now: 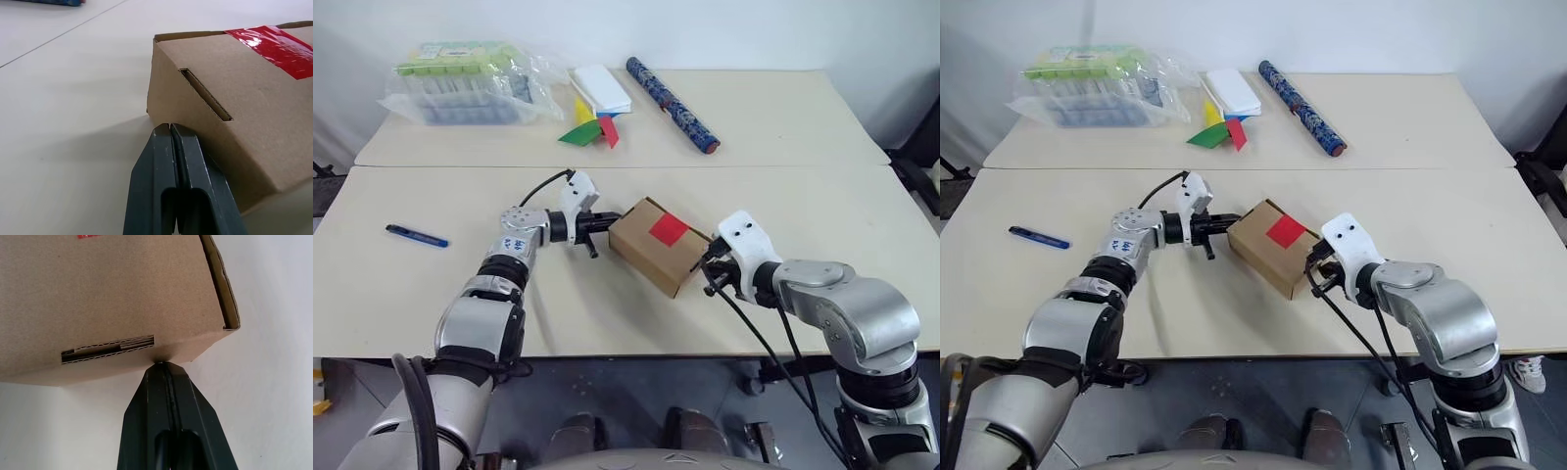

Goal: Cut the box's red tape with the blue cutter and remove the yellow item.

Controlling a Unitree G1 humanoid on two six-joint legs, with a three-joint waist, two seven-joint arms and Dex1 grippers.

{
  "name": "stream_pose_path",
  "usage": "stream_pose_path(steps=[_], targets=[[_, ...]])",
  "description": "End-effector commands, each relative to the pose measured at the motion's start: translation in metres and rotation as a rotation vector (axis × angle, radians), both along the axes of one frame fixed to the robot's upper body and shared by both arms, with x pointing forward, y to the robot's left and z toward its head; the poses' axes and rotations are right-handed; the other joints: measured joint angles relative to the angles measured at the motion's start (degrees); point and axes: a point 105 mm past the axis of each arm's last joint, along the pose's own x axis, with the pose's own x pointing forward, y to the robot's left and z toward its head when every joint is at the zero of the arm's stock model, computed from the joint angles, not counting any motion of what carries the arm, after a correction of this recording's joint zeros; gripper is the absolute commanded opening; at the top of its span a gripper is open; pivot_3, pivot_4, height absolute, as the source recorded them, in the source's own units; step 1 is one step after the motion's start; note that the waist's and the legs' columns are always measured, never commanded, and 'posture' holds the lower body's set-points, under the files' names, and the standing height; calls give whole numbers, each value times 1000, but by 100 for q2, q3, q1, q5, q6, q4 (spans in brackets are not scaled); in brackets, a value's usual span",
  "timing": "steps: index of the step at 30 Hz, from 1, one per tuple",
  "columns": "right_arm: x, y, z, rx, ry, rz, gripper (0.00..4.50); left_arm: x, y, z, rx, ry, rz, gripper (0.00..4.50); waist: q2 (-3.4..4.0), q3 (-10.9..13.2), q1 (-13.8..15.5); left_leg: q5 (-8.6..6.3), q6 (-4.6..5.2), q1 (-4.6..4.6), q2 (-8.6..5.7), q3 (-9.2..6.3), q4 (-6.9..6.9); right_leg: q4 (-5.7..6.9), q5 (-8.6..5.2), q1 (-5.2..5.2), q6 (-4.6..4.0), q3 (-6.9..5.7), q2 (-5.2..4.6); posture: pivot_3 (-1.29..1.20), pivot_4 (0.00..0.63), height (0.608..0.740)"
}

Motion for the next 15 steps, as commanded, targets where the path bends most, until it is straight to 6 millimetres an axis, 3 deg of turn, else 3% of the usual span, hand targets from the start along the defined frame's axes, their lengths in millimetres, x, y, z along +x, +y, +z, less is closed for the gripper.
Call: stream_pose_path(steps=[1,10,15], targets=[[-12,14,6,2,-10,105,0,-12,-14,-4,28,1,-114,42,0,0,3,0,0,0,0,-1,0,0,0,0,0,0,0,0,150,740],[-15,11,2,-32,2,129,0,-16,-14,-9,42,13,-128,42,-3,-1,6,0,0,1,0,-5,0,0,0,1,0,0,0,0,150,740],[-14,-12,7,-112,-63,137,0,-6,4,1,44,-10,-46,42,-11,4,21,-1,2,-2,-5,-4,0,0,0,2,1,-1,-3,0,150,740]])
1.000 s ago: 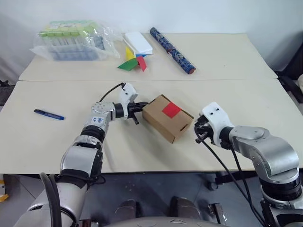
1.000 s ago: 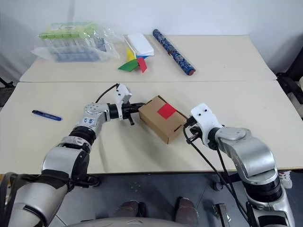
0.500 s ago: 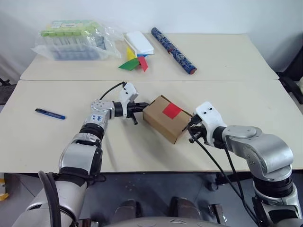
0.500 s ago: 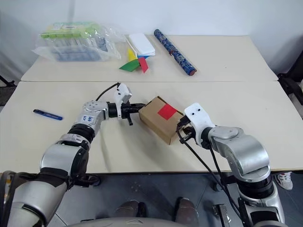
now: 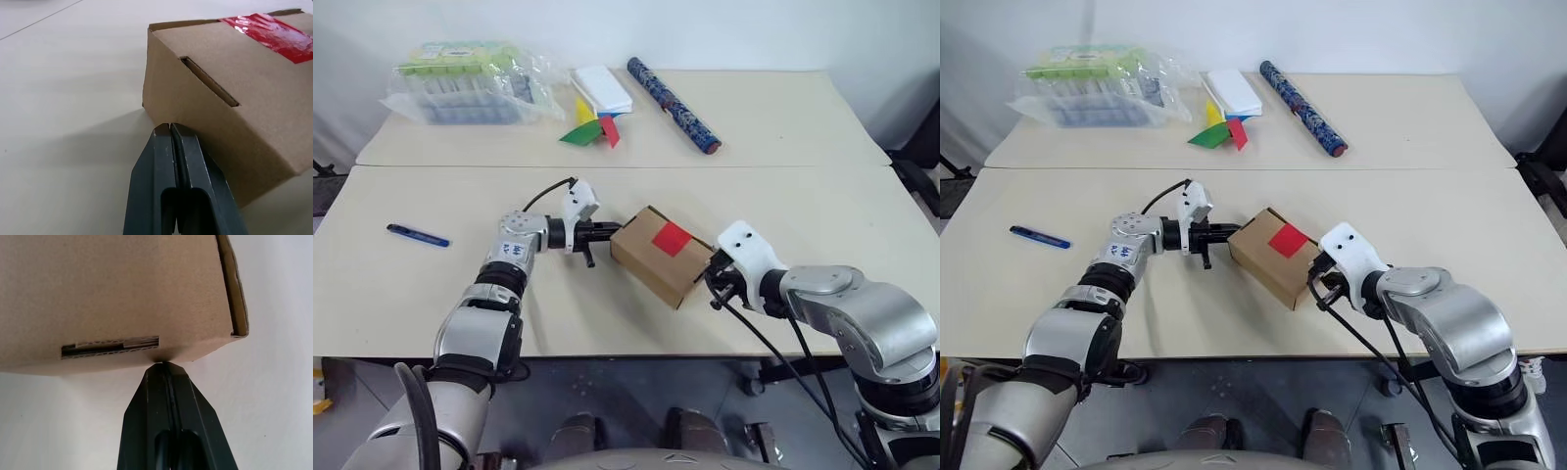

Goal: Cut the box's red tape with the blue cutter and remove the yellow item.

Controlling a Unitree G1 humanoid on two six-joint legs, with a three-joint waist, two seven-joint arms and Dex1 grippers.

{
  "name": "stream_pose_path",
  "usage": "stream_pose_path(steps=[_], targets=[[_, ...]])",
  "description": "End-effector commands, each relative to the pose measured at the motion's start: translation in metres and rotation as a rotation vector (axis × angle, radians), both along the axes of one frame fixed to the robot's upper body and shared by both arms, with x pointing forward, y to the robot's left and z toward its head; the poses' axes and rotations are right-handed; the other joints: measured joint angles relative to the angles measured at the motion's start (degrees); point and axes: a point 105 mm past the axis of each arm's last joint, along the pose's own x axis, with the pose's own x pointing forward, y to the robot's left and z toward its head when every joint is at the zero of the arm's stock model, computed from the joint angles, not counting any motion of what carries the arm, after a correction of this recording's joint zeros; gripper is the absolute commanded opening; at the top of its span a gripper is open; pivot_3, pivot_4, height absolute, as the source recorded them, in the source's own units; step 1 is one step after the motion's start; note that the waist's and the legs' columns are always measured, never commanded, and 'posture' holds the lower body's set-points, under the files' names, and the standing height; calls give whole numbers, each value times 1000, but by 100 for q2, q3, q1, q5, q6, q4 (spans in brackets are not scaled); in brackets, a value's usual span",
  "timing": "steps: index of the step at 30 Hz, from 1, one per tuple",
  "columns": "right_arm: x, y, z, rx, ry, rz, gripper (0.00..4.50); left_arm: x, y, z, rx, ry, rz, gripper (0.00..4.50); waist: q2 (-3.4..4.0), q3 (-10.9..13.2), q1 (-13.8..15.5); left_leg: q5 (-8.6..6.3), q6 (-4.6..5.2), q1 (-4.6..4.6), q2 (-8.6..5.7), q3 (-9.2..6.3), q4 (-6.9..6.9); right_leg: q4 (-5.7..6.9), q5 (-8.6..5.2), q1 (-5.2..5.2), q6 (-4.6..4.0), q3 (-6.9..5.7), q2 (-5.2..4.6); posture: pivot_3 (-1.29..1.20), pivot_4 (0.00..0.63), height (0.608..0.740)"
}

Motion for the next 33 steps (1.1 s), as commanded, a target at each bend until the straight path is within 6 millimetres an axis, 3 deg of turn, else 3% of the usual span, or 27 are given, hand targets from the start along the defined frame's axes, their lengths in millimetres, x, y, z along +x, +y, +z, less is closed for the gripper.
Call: stream_pose_path(steps=[1,7,11,15,18,25,28,33], targets=[[-3,-3,12,-17,-64,69,0,3,5,11,9,-32,5,42,-9,5,-16,0,0,-3,0,1,1,-3,0,-1,0,0,0,0,150,740],[-3,-35,15,-55,-74,23,0,11,26,24,3,-61,85,42,-14,9,-21,0,0,-2,4,1,-1,-4,0,-1,0,-2,3,0,150,740],[0,-56,37,-58,-117,14,0,16,44,39,-29,-85,151,42,-18,11,-18,0,0,-2,5,-2,1,-5,0,-1,0,0,2,0,150,740],[5,-52,69,49,-169,85,883,21,63,53,-59,-84,251,1190,-32,19,-21,0,0,-2,6,-16,3,-6,0,-1,0,1,2,0,150,740],[10,-38,93,185,-208,189,2016,18,72,68,-109,-101,312,2200,-35,21,-24,0,0,-1,7,-26,3,-5,0,-1,0,2,2,0,150,740],[22,-17,115,317,-272,426,4376,-9,94,90,-199,-139,493,4343,-39,23,-41,-1,0,5,7,-37,0,-2,1,1,1,5,2,0,150,740],[28,-9,117,350,-285,526,4487,-20,106,95,-238,-151,609,4457,-39,23,-14,0,-1,4,8,-37,6,0,1,5,1,2,2,0,150,740],[52,9,111,383,-288,664,4487,-32,140,94,-350,-228,1055,4457,-42,25,-29,-3,5,20,6,-38,7,-10,7,22,12,14,-1,0,150,740]])
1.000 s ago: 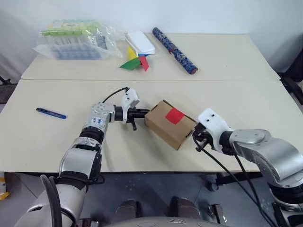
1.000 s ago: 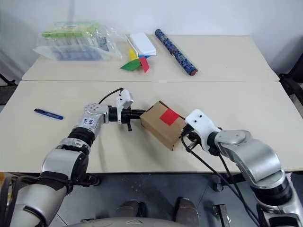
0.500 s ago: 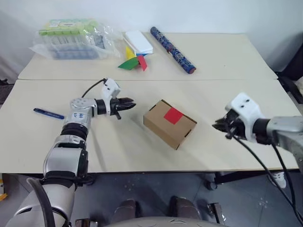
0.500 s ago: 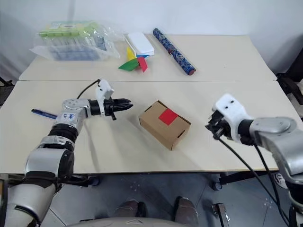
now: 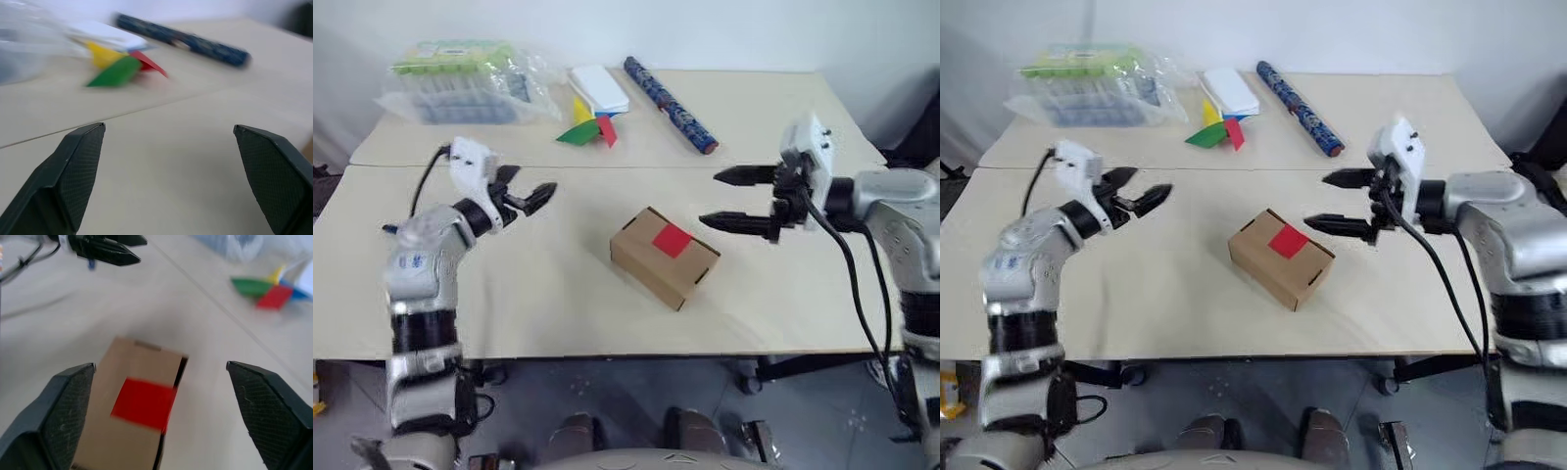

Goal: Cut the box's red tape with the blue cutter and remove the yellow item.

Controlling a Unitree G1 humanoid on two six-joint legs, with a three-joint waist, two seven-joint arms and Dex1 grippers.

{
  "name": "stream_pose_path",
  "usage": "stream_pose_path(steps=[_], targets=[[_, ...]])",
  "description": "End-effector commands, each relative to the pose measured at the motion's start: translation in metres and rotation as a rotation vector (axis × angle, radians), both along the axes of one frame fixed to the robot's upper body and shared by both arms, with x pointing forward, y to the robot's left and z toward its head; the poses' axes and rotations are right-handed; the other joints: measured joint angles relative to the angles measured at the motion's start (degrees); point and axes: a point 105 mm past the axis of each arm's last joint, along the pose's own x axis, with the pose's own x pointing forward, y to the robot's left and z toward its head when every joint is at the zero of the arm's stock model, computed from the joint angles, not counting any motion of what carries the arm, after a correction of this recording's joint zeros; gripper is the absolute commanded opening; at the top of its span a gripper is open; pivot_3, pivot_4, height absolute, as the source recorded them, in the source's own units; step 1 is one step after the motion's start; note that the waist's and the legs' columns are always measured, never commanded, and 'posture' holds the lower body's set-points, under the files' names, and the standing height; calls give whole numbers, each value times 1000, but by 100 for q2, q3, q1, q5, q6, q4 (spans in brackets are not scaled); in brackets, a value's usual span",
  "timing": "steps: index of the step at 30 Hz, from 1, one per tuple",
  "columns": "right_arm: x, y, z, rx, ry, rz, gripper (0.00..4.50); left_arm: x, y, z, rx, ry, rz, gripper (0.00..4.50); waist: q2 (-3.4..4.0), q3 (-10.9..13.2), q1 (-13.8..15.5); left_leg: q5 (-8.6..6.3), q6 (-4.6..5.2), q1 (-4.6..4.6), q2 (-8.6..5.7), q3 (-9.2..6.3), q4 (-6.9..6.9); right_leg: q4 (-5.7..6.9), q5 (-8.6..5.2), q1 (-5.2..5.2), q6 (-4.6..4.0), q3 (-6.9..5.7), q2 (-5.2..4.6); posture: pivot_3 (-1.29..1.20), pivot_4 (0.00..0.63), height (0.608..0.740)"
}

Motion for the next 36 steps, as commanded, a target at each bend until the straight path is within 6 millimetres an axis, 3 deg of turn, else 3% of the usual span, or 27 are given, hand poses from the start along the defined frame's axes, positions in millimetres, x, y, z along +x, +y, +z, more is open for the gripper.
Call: stream_pose_path(steps=[1,7,12,19,28,36], targets=[[5,9,8,7,-55,85,4487,-7,29,20,-31,-75,294,4457,-1,1,5,1,-1,-2,1,-1,0,2,0,-2,0,-1,0,0,150,740],[22,31,8,28,-56,143,4487,-25,64,15,-153,-78,840,4457,-2,1,29,2,-4,-4,0,-4,0,4,1,-2,0,-3,-2,0,150,740],[24,50,12,68,-52,220,4487,-30,76,-8,-249,63,1049,4457,-2,0,41,3,-4,-7,0,-7,0,5,1,-3,-1,-9,-1,0,150,740],[26,65,21,164,-59,297,4487,-28,89,-27,-367,195,1195,4457,-2,0,20,3,-5,-7,2,-7,0,6,1,-5,-1,-9,2,0,150,740],[24,61,11,149,-42,287,4487,-11,100,-41,-455,270,1294,4457,-3,0,16,2,-6,-9,-1,-7,-1,6,1,-5,-1,-10,0,0,150,740],[23,61,18,183,-21,305,4487,1,109,-54,-470,325,1334,4457,-3,0,12,2,-8,-8,-1,-7,-2,6,1,-8,-1,-10,2,0,150,740]])
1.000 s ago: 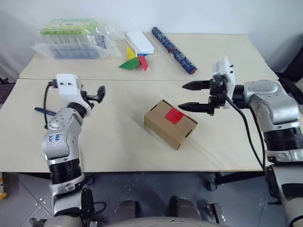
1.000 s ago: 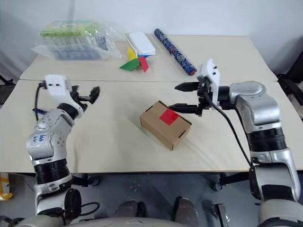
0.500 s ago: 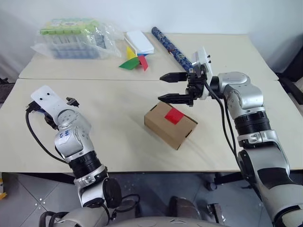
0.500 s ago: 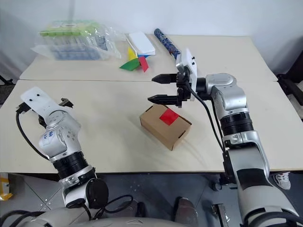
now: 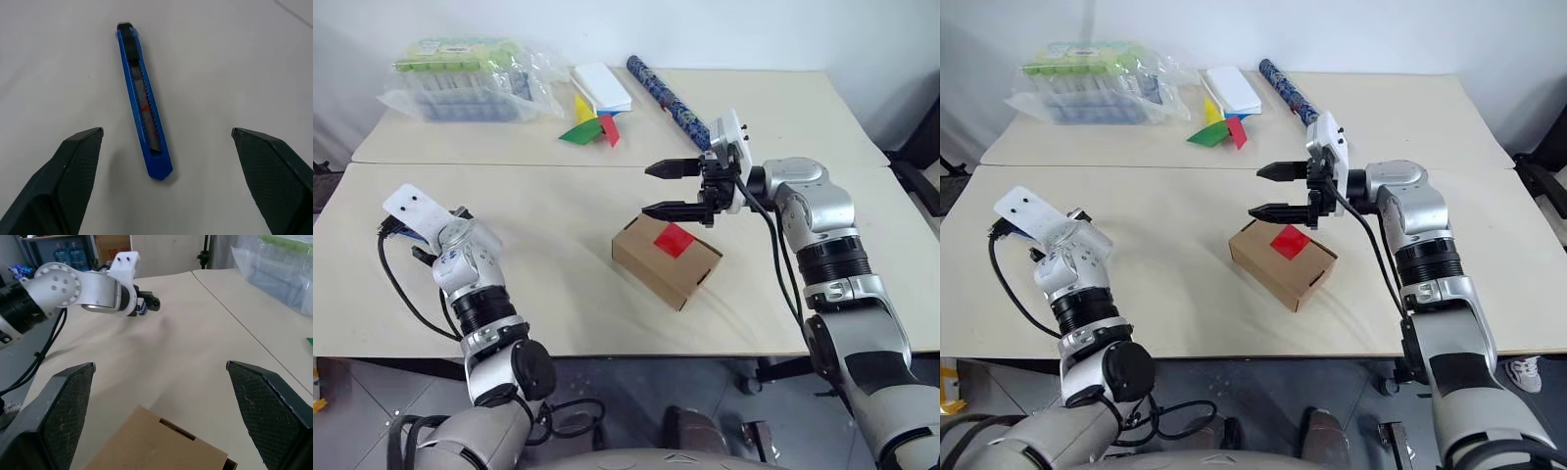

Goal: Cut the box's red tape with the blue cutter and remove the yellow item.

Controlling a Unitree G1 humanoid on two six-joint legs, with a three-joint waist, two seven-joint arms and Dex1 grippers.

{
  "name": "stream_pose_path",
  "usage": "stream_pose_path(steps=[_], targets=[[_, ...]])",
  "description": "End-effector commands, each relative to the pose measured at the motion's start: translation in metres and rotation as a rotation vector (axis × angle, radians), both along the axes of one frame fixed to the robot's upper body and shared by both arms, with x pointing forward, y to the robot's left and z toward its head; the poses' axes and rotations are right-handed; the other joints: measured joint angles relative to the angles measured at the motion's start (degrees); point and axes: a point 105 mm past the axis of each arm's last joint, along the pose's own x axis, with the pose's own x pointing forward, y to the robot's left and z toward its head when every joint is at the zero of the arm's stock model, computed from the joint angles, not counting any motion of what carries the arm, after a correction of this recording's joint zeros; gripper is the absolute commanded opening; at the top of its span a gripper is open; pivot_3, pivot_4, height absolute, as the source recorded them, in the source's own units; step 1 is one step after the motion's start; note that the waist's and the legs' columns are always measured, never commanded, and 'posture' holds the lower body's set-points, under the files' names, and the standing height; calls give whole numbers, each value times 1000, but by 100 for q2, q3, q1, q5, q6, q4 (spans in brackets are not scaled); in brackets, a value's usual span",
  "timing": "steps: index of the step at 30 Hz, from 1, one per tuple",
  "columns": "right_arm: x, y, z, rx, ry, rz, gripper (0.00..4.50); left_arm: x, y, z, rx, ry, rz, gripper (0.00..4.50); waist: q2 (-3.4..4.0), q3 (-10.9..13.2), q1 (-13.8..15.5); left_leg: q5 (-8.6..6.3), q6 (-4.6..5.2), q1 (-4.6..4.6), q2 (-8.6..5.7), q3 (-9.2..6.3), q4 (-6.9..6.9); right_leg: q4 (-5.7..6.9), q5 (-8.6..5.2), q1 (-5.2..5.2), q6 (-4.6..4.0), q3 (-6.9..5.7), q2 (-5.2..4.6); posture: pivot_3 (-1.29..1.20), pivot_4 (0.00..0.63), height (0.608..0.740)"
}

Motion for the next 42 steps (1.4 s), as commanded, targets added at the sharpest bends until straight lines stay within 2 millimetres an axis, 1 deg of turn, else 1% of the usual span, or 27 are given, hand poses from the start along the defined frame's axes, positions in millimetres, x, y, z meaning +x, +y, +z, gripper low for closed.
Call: stream_pose_path(steps=[1,5,12,17,23,26,30,32,33,35,37,42], targets=[[-4,-2,22,48,-51,21,4487,2,8,8,-3,-32,39,4457,0,0,0,0,0,0,0,0,0,0,0,0,0,-1,0,0,150,740],[-4,-2,22,46,-51,20,4487,3,10,0,-37,-10,57,4457,0,0,1,0,0,1,0,0,0,1,0,0,0,0,0,0,150,740],[-2,-2,21,41,-50,14,4487,-1,15,-7,-51,64,88,4457,1,0,-21,1,-2,6,0,1,-1,6,0,0,0,3,0,0,150,740],[0,-2,20,36,-51,5,4487,-4,14,-21,-78,170,59,4457,1,-1,-23,1,-3,10,0,3,-4,9,0,-1,0,6,1,0,150,740],[0,-2,19,33,-52,-1,4487,-6,13,-26,-119,221,53,4457,1,-1,-20,0,-4,15,1,5,-4,12,0,0,0,10,0,0,150,740],[1,-2,19,35,-56,-8,4500,-10,13,-25,-103,243,69,3909,2,-1,-21,0,-4,16,0,6,-4,13,0,0,0,11,0,0,150,740],[1,-3,20,36,-57,-13,4500,-14,13,-23,-93,239,94,2713,2,-1,-32,0,-6,18,1,7,-5,14,0,0,0,12,0,0,150,740],[1,-3,20,34,-58,-15,4500,-16,13,-22,-93,230,101,2185,2,-1,-37,-1,-6,18,1,7,-5,14,0,0,0,13,0,0,150,740],[1,-3,20,34,-58,-16,4500,-16,13,-21,-91,226,103,1814,2,-1,-37,-1,-6,18,1,7,-5,14,0,0,0,13,0,0,150,740],[1,-3,20,33,-59,-18,4500,-17,14,-19,-84,217,100,1236,2,-1,-42,-1,-7,19,1,7,-6,14,0,0,0,13,0,0,150,740],[2,-4,20,32,-60,-20,4500,-17,15,-18,-82,210,103,1236,2,-1,-44,-1,-7,18,1,8,-6,14,0,-1,0,13,1,0,150,740],[3,-5,21,29,-63,-30,4500,-21,25,-23,-83,214,128,1236,2,-1,-53,-1,-7,19,2,8,-6,14,0,-1,0,14,1,0,150,740]])
